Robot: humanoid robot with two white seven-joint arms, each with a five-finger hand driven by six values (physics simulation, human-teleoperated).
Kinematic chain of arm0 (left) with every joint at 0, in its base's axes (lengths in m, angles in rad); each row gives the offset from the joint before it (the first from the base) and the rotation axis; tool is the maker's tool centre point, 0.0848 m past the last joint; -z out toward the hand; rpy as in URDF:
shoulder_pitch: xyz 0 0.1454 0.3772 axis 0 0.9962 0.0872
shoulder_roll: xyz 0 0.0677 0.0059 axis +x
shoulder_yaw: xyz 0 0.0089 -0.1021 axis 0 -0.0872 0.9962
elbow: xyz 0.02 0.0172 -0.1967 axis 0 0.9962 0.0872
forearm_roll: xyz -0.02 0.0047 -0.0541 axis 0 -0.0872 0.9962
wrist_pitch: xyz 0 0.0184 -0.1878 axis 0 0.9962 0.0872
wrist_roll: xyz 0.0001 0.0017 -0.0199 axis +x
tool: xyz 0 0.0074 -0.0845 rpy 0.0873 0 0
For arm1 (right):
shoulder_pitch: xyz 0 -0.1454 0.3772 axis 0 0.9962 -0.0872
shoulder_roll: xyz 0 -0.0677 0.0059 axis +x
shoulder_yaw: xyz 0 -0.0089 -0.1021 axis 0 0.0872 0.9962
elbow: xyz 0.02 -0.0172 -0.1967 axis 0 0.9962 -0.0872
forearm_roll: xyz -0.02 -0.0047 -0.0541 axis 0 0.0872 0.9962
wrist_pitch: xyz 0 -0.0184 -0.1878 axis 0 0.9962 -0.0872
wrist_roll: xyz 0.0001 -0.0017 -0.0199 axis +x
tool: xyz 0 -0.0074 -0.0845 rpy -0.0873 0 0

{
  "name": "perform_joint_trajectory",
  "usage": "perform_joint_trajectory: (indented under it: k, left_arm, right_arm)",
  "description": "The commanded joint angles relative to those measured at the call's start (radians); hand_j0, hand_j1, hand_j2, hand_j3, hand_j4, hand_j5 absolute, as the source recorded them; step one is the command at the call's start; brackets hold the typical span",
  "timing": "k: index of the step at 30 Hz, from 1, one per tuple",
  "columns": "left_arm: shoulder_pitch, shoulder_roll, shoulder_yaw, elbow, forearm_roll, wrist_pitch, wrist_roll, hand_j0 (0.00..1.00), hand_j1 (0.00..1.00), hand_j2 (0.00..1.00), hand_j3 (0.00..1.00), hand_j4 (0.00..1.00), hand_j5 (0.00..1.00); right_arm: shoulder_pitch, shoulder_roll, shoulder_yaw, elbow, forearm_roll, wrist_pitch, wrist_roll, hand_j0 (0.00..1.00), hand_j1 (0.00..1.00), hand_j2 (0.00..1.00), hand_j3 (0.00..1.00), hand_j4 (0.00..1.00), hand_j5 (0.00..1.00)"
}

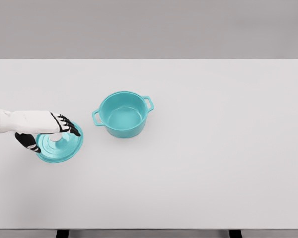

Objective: Cover the pot with left arm

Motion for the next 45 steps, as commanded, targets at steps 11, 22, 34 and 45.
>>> perform_joint_trajectory:
  k: [11, 22, 34, 45]
  left_arm:
    - [0.003, -0.002, 0.001, 0.01, -0.045, 0.002, 0.007, 0.89, 0.89, 0.89, 0.89, 0.89, 0.89]
    - [0.005, -0.016, 0.003, 0.013, -0.047, 0.002, 0.007, 0.75, 0.75, 0.75, 0.75, 0.75, 0.75]
    - [0.006, -0.034, 0.004, 0.029, -0.07, 0.002, 0.007, 0.75, 0.75, 0.75, 0.75, 0.75, 0.75]
    - [0.006, -0.044, 0.009, 0.043, -0.088, 0.002, 0.007, 0.74, 0.74, 0.74, 0.74, 0.74, 0.74]
  right_arm:
    - [0.0, 0.0, 0.0, 0.0, 0.0, 0.0, 0.0, 1.0, 1.0, 1.0, 1.0, 1.0, 1.0]
    - [0.0, 0.0, 0.0, 0.0, 0.0, 0.0, 0.0, 1.0, 1.0, 1.0, 1.0, 1.0, 1.0]
    - [0.0, 0.0, 0.0, 0.0, 0.0, 0.0, 0.0, 1.0, 1.0, 1.0, 1.0, 1.0, 1.0]
    - [0.0, 0.0, 0.0, 0.0, 0.0, 0.0, 0.0, 1.0, 1.0, 1.0, 1.0, 1.0, 1.0]
